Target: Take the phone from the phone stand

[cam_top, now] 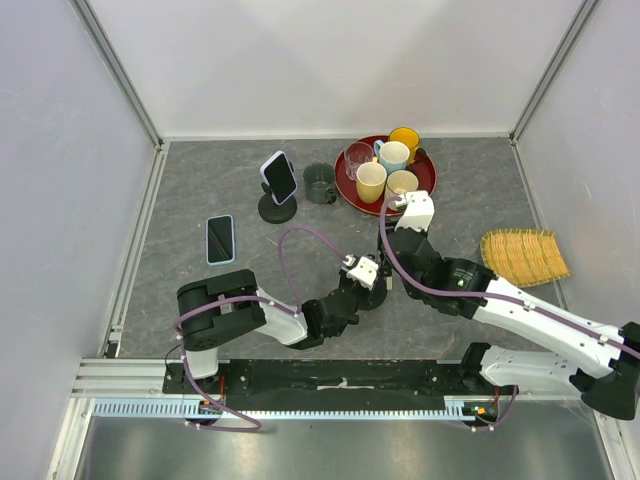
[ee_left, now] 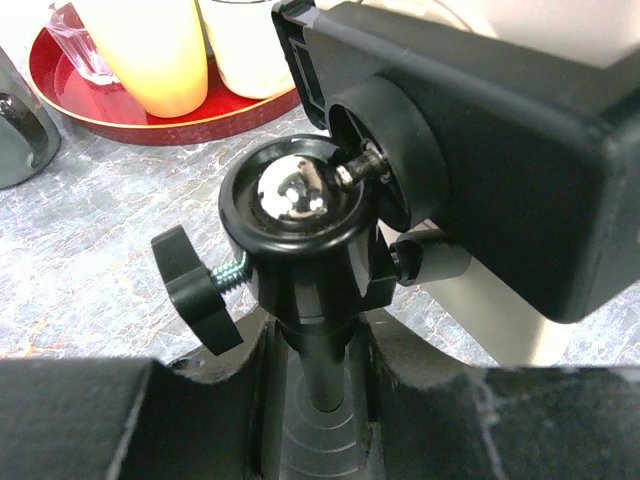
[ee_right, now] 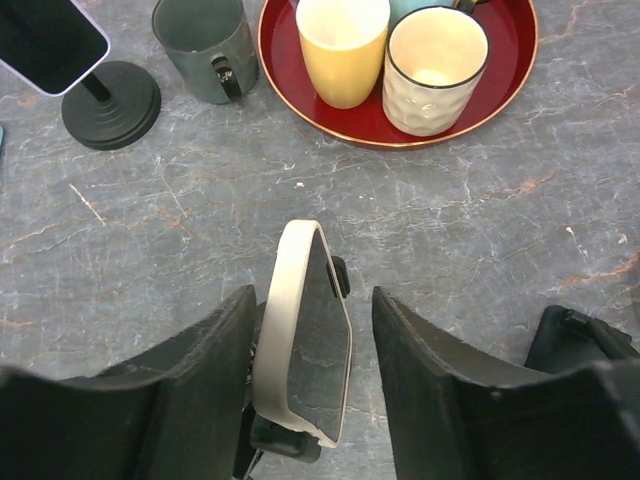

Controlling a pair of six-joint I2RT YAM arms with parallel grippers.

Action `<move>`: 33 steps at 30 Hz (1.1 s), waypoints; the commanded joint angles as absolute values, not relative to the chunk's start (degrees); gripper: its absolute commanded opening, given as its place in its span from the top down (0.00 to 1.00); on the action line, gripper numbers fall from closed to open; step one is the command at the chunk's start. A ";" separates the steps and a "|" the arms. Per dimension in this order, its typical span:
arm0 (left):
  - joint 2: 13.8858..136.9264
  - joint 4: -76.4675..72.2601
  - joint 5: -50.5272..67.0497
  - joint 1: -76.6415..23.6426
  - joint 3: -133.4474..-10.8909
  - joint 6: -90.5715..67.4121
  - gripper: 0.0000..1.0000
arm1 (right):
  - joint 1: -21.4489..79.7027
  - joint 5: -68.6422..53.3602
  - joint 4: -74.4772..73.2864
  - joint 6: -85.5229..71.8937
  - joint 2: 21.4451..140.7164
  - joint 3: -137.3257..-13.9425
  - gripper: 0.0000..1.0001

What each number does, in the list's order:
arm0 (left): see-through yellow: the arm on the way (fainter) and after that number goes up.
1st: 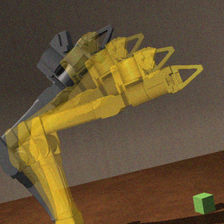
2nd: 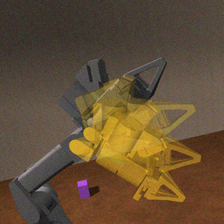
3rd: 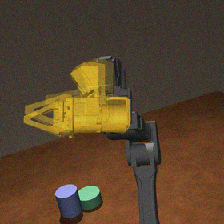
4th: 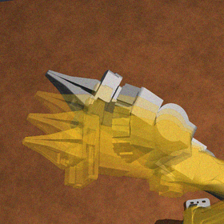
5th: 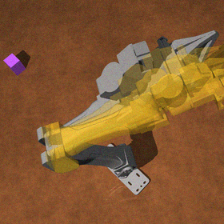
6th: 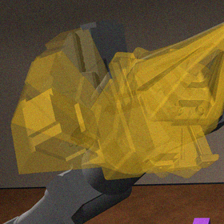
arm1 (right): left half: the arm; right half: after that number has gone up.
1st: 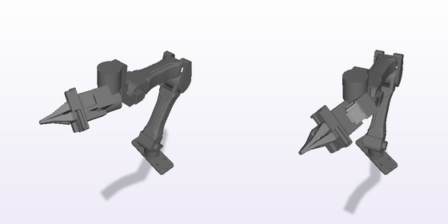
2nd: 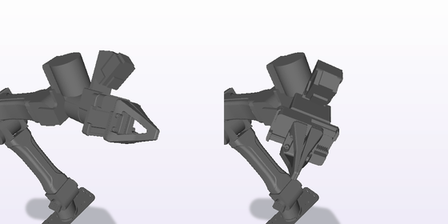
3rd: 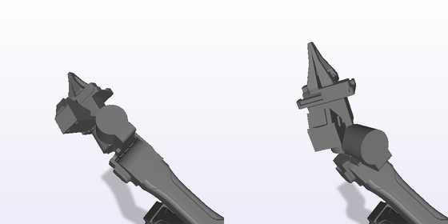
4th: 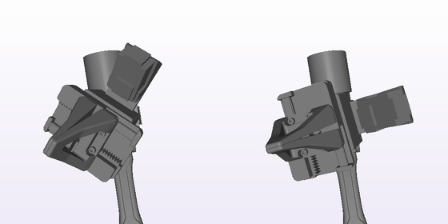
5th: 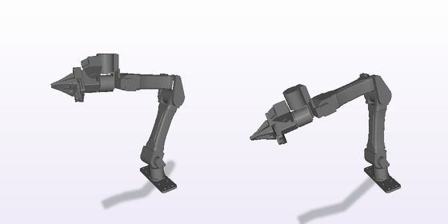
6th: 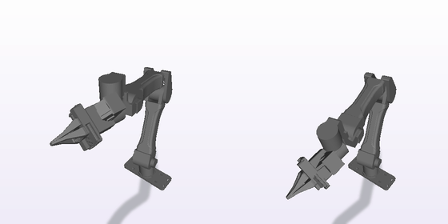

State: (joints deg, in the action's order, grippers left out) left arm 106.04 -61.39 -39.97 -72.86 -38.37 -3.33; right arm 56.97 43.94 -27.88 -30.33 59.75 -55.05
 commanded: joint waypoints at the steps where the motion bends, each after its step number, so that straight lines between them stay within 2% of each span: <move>1: 109.42 -52.91 -38.32 -74.09 -38.15 -2.20 0.98 | 58.36 48.34 -29.36 -29.88 62.14 -56.43 0.46; 16: 109.25 -52.65 -39.81 -74.00 -37.97 -4.04 0.98 | 58.45 47.11 -29.62 -30.06 64.25 -55.11 0.58; 27: 108.81 -52.65 -40.52 -74.09 -37.44 -4.57 0.98 | 58.45 46.05 -30.94 -30.67 66.71 -54.49 0.59; 31: 108.81 -52.56 -40.96 -74.09 -37.53 -4.83 0.98 | 58.45 45.97 -31.55 -30.76 66.62 -54.32 0.63; 33: 108.90 -52.12 -41.39 -74.09 -37.62 -5.18 0.98 | 58.36 45.62 -31.90 -30.85 66.71 -54.40 0.68</move>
